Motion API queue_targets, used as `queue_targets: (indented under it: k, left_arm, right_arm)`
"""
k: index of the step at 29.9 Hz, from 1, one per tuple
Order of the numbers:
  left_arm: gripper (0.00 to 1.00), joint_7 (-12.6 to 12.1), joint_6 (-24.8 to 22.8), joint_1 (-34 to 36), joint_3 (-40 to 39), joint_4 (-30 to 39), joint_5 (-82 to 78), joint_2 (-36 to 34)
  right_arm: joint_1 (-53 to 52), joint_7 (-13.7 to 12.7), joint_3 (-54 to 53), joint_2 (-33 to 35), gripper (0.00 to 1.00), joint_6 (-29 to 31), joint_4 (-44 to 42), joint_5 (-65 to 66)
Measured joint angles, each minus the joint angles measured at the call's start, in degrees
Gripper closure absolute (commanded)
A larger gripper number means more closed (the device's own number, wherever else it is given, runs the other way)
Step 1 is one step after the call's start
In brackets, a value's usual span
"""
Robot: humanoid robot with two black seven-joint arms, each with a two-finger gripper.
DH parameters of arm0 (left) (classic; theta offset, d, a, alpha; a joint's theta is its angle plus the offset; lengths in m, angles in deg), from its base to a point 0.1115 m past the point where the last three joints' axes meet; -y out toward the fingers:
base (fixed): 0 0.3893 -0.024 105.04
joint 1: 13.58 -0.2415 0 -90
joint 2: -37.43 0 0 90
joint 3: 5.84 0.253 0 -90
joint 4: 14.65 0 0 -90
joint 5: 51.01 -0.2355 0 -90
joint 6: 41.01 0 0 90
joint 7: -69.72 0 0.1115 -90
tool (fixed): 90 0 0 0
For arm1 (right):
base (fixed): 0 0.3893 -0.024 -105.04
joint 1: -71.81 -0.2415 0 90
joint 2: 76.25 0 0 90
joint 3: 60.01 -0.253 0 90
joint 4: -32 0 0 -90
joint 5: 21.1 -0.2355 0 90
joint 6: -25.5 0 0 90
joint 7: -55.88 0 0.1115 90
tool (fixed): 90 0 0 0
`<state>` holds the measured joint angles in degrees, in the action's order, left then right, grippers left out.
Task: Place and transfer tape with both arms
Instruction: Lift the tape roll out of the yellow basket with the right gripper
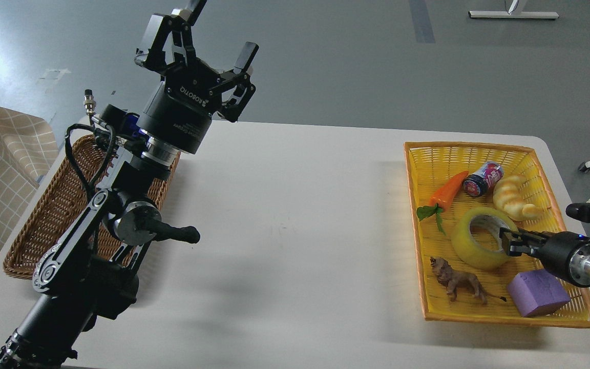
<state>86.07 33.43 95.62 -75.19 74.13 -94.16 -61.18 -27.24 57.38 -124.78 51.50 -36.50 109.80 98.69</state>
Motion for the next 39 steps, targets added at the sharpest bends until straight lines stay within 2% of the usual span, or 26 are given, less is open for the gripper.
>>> queue_targets:
  k: [7,17,20,25,32,39]
  left_arm:
    - [0.02,-0.03,0.09,-0.04,0.01,-0.01,0.0,-0.01]
    - [0.02,-0.19,0.09,-0.38,0.01,-0.01,0.0,-0.33]
    - [0.02,-0.24,0.09,-0.38,0.06,-0.01,0.0,-0.36]
    - [0.02,-0.34,0.09,-0.32,0.31,-0.09,0.0,-0.18]
    - [0.02,-0.45,0.09,-0.13,0.35,-0.1,-0.05,-0.22]
    - [0.02,-0.45,0.06,-0.14,0.0,-0.1,-0.05,-1.39]
  right_arm:
    - [-0.07,0.02,-0.36,0.44,0.94,0.0,0.1,-0.22]
    - [-1.34,0.49,-4.75,3.06,0.95,0.01,4.64,-3.65]
    - [-4.19,0.33,-7.29,3.83,0.95,0.01,7.3,-7.02]
    - [-16.92,0.05,-7.79,3.14,0.94,0.0,8.24,-9.35]
    - [-29.63,-0.56,2.82,-6.45,0.94,0.0,5.75,-8.92]
    - [-35.48,-3.45,12.85,-20.48,0.95,0.01,-2.35,-7.09]
